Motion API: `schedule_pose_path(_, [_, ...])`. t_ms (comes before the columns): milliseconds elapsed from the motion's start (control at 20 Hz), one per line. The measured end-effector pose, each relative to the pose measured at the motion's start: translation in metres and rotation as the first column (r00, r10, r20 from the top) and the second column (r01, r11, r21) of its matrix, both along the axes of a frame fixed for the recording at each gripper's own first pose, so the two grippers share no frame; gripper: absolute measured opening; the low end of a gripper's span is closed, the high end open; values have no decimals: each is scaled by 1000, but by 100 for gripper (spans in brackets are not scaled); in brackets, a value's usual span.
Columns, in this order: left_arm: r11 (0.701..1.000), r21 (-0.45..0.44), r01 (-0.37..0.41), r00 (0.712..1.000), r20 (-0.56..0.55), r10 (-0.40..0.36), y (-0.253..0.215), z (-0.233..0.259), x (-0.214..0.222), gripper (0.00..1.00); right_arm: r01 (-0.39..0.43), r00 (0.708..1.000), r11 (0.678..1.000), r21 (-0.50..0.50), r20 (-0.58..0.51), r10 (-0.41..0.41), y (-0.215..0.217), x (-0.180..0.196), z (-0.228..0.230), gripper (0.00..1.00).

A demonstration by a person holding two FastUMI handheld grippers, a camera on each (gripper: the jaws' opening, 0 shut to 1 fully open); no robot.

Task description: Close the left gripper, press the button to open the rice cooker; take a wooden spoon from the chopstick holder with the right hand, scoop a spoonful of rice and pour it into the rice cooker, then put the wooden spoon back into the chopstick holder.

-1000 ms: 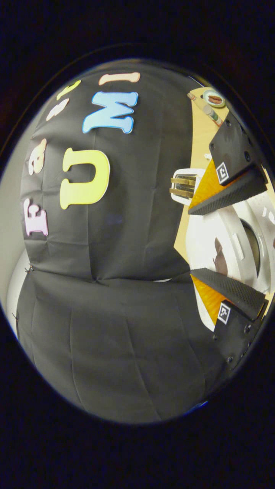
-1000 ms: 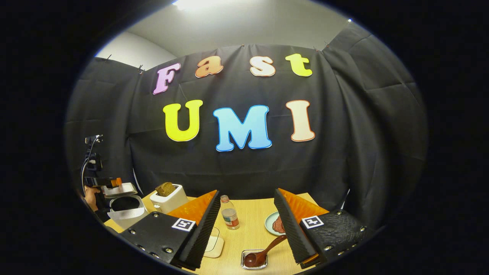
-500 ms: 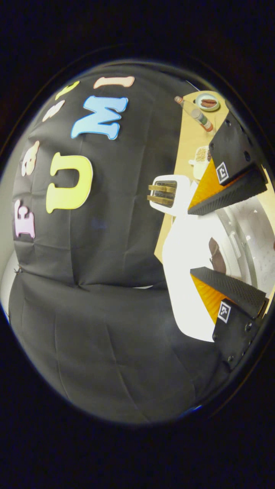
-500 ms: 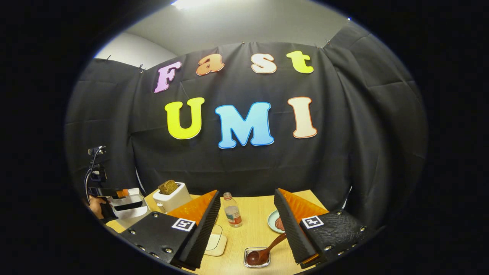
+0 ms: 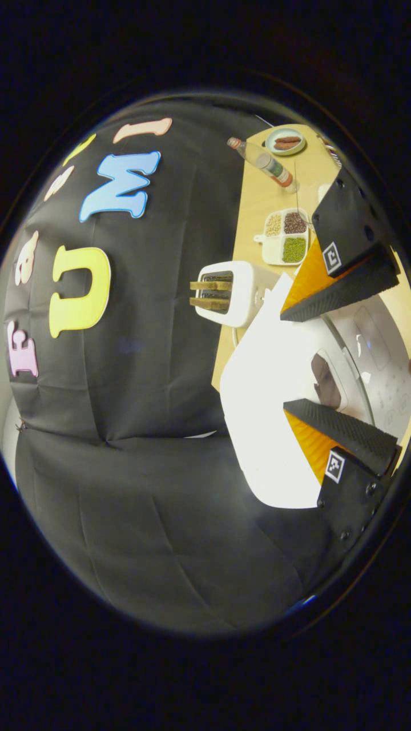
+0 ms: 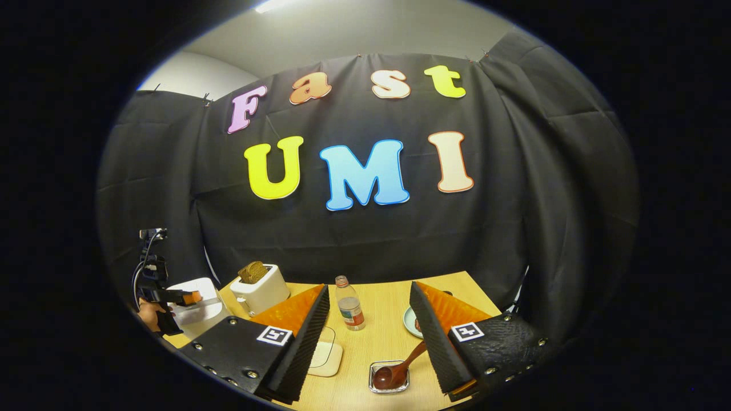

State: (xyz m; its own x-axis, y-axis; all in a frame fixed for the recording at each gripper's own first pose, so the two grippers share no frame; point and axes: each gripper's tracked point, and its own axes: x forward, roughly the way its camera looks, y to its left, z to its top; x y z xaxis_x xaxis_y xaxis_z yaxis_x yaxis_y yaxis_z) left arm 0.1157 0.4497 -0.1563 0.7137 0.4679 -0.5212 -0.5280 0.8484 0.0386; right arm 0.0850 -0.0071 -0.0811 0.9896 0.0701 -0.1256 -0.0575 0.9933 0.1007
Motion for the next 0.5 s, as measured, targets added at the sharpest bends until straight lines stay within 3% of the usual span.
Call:
schedule_pose_path(100, [1000, -11, 12, 1000, -25, -13, -2, -2, -1, 96, 8, 1000, 1000, 8, -5, -8, -3, 1, -1, 86])
schedule_pose_path(150, [1000, -16, 19, 999, -45, -19, -3, -5, -4, 92, 12, 1000, 1000, 11, -7, -12, -4, 1, -1, 86])
schedule_pose_path(250, [1000, -21, 15, 999, -49, -16, -3, -7, -3, 97, 20, 1000, 1000, 16, 4, -20, -6, 0, 1, 86])
schedule_pose_path(500, [998, 4, 68, 997, -31, -68, -5, -4, 2, 98, -10, 1000, 1000, -10, 23, 11, 5, -2, 3, 86])
